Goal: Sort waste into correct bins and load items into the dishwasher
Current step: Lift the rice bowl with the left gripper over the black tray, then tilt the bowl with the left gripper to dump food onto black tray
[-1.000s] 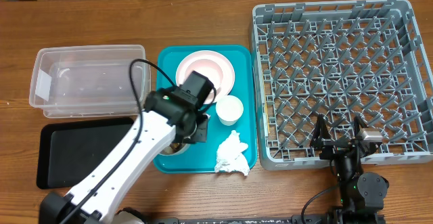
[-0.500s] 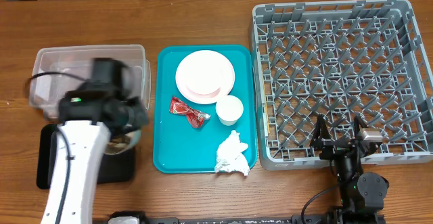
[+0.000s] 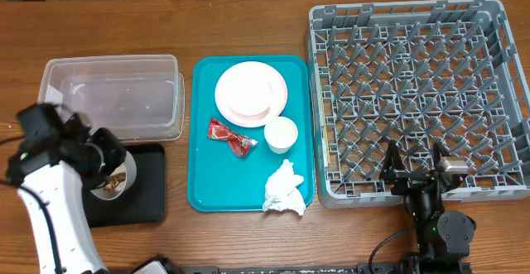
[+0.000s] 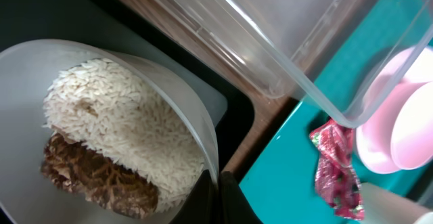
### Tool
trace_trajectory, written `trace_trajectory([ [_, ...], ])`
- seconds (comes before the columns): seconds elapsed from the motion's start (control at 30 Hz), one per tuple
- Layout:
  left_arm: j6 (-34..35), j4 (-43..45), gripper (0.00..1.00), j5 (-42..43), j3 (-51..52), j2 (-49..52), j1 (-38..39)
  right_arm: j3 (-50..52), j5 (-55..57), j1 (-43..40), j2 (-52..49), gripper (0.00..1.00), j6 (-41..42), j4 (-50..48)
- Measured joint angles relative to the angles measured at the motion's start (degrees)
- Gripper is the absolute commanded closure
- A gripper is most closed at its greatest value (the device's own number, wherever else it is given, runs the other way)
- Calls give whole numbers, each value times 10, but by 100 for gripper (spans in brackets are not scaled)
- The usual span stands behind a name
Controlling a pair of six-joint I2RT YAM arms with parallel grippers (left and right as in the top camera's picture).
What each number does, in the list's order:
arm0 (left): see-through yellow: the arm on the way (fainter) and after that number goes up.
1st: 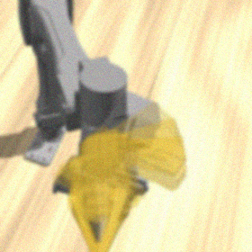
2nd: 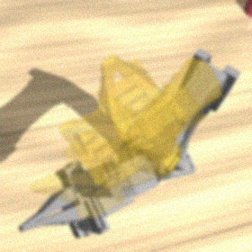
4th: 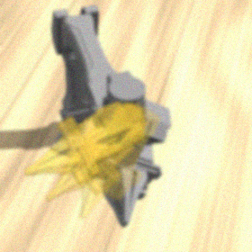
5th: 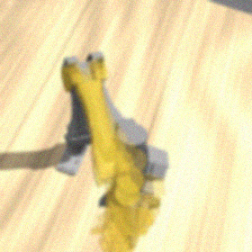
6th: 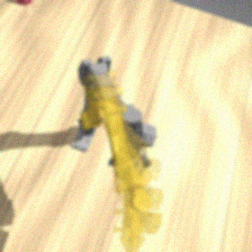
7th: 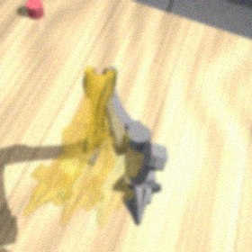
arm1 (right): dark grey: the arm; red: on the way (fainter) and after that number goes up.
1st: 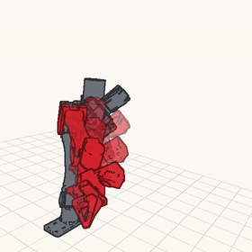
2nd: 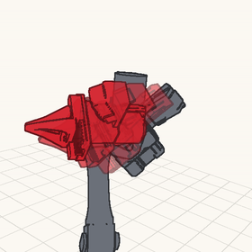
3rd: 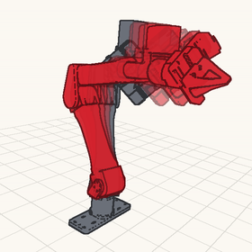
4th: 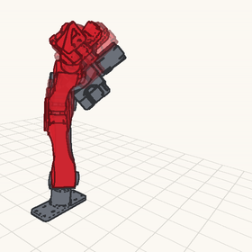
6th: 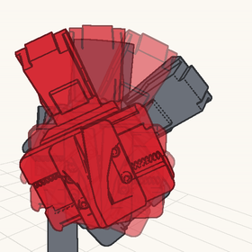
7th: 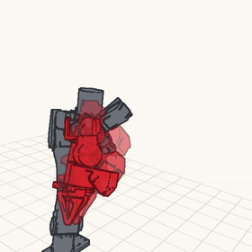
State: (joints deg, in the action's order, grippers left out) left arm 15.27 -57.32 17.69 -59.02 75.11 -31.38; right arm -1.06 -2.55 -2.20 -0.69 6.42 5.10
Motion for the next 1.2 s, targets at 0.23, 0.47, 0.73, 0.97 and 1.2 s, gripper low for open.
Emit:
trace_trajectory([
  [0.23,-50,78,96,152,71,0,-125,0,0,0,0,0,0,0],
  [0.47,-104,148,96,320,154,0,-241,0,0,0,0,0,0,0],
  [0.73,-150,152,96,437,176,0,-311,0,0,0,0,0,0,0],
  [0.97,-167,152,96,485,177,0,-315,0,0,0,0,0,0,0],
  [1.2,-203,151,96,557,177,0,-317,0,0,0,0,0,0,0],
])
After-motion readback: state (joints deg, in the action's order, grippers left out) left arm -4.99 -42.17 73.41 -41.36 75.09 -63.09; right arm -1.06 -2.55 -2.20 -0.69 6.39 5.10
